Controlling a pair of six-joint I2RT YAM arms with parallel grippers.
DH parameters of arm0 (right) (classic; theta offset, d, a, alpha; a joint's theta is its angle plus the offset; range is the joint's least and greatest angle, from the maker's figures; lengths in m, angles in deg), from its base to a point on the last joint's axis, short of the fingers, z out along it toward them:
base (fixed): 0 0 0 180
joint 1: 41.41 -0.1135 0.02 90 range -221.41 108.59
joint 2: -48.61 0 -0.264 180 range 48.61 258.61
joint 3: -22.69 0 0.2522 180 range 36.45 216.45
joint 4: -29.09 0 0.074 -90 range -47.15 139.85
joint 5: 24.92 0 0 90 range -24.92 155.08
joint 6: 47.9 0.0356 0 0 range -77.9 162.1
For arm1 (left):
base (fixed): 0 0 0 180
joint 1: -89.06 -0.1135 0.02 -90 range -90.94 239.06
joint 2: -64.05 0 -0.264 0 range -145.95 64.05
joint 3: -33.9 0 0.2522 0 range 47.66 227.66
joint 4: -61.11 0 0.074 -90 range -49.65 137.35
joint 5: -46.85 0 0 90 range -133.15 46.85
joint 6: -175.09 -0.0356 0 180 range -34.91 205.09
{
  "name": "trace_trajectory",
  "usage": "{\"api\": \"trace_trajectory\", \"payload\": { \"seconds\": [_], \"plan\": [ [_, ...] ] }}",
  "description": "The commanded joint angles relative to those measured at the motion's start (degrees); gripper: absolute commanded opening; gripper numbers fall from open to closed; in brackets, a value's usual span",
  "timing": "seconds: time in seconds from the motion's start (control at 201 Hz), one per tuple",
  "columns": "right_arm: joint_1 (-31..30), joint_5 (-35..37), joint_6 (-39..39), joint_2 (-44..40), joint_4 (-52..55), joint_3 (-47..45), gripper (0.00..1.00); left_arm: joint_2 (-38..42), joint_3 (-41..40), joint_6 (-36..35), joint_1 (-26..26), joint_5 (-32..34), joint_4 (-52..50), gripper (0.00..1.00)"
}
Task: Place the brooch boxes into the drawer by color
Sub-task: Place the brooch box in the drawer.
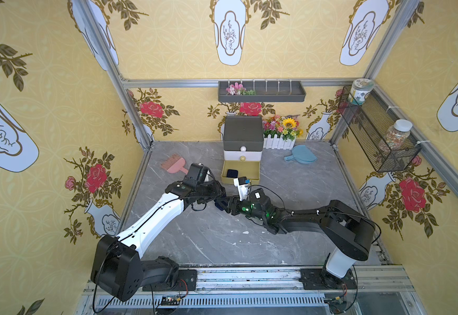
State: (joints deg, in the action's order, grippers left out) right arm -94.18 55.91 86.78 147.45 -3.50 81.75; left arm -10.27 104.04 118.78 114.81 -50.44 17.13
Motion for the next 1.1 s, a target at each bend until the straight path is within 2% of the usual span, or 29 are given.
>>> {"api": "trace_trajectory", "payload": {
  "seconds": [0.0, 0.11, 0.294, 0.329, 0.408, 0.448, 0.458, 0.677, 0.856, 1.095],
  "plan": [
    [-0.20, 0.40, -0.88, 0.69, -2.60, 1.16, 0.51, 0.42, -0.82, 0.39, -0.01, -0.73, 0.08, 0.52],
    [-0.22, 0.47, -0.92, 1.18, -2.53, 1.85, 0.45, 0.85, -1.35, 0.33, 0.04, -0.43, 0.06, 0.52],
    [-0.26, 0.64, -1.01, 1.63, -1.83, 2.54, 0.27, 1.10, -1.02, 0.32, 0.02, -0.37, -0.10, 0.54],
    [-0.29, 0.73, -1.03, 1.54, -1.82, 2.36, 0.24, 1.13, -0.93, 0.20, -0.01, -0.10, -0.27, 0.58],
    [-0.31, 0.92, -1.07, 1.05, -1.73, 1.84, 0.21, 1.16, -0.83, 0.15, -0.01, 0.90, -0.46, 0.77],
    [-0.31, 1.12, -1.10, 0.63, -1.19, 1.77, 0.20, 1.27, -0.77, 0.32, -0.01, 1.38, -0.60, 0.98],
    [-0.31, 1.20, -1.16, 0.49, -1.02, 1.67, 0.20, 1.28, -0.75, 0.32, -0.01, 1.57, -0.67, 0.99],
    [2.01, 3.09, -3.46, -4.03, 6.76, 0.88, 0.20, 3.96, 2.34, -1.92, -0.90, 12.52, -4.90, 1.00],
    [9.26, 4.11, -3.61, -7.17, 18.27, 3.06, 0.20, 10.44, 0.55, -4.17, -6.05, 12.96, -2.75, 1.00],
    [16.79, 3.50, -5.46, -3.19, 24.90, 9.43, 0.20, 11.93, -4.30, -6.91, -6.71, 13.58, -1.83, 1.00]
  ]
}}
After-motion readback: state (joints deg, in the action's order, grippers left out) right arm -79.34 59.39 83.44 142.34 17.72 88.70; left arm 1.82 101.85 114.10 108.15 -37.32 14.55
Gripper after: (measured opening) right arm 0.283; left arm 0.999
